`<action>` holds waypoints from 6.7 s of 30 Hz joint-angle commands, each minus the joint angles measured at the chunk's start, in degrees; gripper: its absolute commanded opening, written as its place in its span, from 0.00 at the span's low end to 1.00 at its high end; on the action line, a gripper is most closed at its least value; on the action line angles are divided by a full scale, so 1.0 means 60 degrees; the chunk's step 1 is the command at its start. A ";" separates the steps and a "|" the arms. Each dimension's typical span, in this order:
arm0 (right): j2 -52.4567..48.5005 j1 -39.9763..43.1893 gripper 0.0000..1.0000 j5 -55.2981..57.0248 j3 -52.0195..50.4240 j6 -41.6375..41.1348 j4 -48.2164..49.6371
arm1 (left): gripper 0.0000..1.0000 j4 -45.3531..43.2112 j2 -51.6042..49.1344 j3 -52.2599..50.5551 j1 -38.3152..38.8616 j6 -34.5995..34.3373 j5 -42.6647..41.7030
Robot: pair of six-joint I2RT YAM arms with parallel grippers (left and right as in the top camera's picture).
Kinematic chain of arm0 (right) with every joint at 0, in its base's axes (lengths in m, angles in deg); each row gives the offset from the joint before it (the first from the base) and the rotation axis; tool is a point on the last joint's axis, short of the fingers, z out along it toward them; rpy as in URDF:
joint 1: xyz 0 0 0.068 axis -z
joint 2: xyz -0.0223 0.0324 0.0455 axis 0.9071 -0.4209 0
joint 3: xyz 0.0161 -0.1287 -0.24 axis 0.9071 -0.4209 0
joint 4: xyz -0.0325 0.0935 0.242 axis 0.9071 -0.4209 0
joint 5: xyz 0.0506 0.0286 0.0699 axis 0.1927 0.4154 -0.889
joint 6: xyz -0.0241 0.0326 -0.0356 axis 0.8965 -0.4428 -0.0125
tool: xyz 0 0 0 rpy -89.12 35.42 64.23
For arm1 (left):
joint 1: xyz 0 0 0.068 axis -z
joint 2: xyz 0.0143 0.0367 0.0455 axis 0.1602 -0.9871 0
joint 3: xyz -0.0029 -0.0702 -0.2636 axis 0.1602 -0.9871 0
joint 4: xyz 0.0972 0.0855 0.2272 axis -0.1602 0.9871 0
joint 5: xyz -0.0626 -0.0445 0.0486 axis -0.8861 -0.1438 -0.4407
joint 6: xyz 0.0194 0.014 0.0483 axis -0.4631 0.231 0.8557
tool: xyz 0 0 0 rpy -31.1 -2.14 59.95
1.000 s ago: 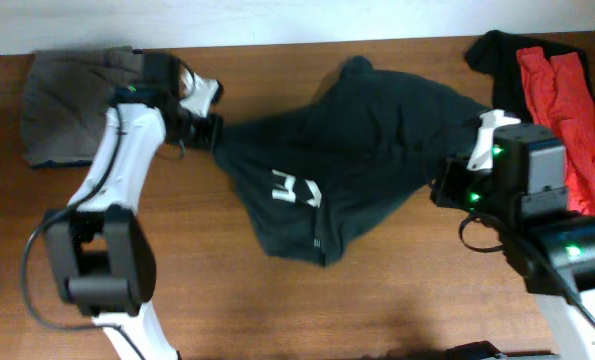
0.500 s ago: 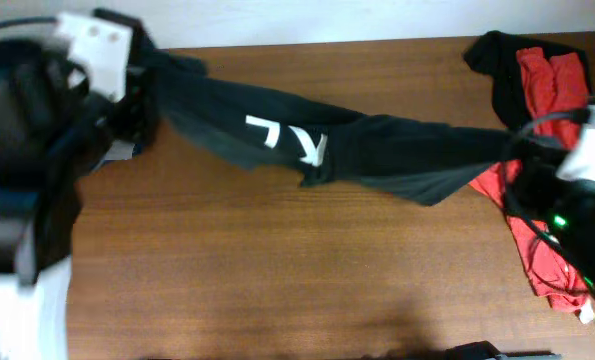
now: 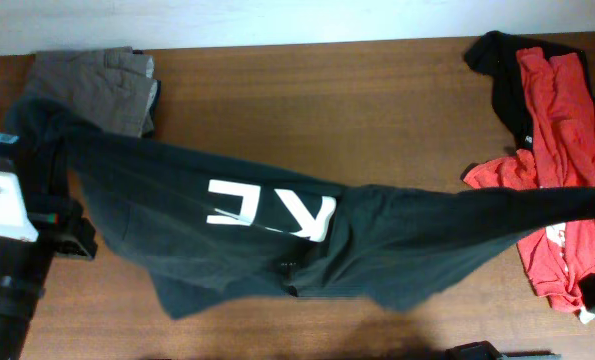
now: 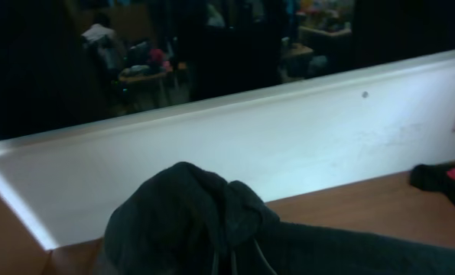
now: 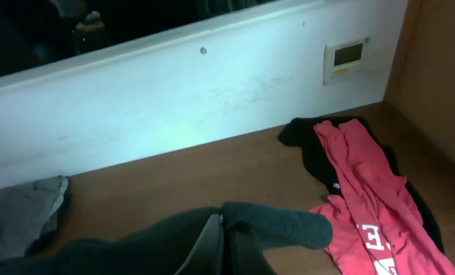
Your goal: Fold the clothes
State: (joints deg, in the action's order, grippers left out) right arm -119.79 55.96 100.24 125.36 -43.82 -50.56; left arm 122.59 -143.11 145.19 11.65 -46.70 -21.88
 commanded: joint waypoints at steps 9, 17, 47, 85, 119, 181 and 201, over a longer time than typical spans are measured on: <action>-0.1348 0.0033 0.04 0.0251 -0.0583 0.0178 0.0000 | 0.01 0.1147 -0.2444 0.0011 -0.0062 -0.0357 0.0685; -0.4011 0.0033 0.04 0.0222 -0.1056 0.0178 0.0018 | 0.01 0.1089 -0.5289 0.0011 -0.0058 -0.0361 0.0685; -1.3030 0.0790 0.99 -0.0393 -0.1056 0.0459 0.9584 | 0.99 -0.8827 -1.3001 0.0015 0.0124 -0.1446 0.0288; -1.1500 -0.3202 0.80 -0.2732 -0.3880 0.1628 0.6801 | 0.93 -0.0834 -1.0990 0.1137 -0.1683 -0.2488 -0.2255; -1.2502 -0.3410 0.44 -0.1869 -0.4069 0.1636 0.7657 | 0.93 -0.0765 -1.0990 0.1137 -0.1687 -0.1963 -0.2222; -1.1296 -0.0335 0.99 -0.1337 0.1712 0.1202 0.2240 | 0.89 -0.0648 -1.0994 -0.0845 0.0579 -0.0324 -0.2051; -1.1300 -0.0346 0.99 -0.1796 0.1552 0.1169 0.2175 | 0.78 -0.6492 -1.1967 -0.1708 0.1650 0.4688 -0.0474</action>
State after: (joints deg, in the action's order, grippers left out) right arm -187.59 53.93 89.80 134.63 -37.18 -37.49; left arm 84.80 -211.34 135.31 20.22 -26.57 -25.62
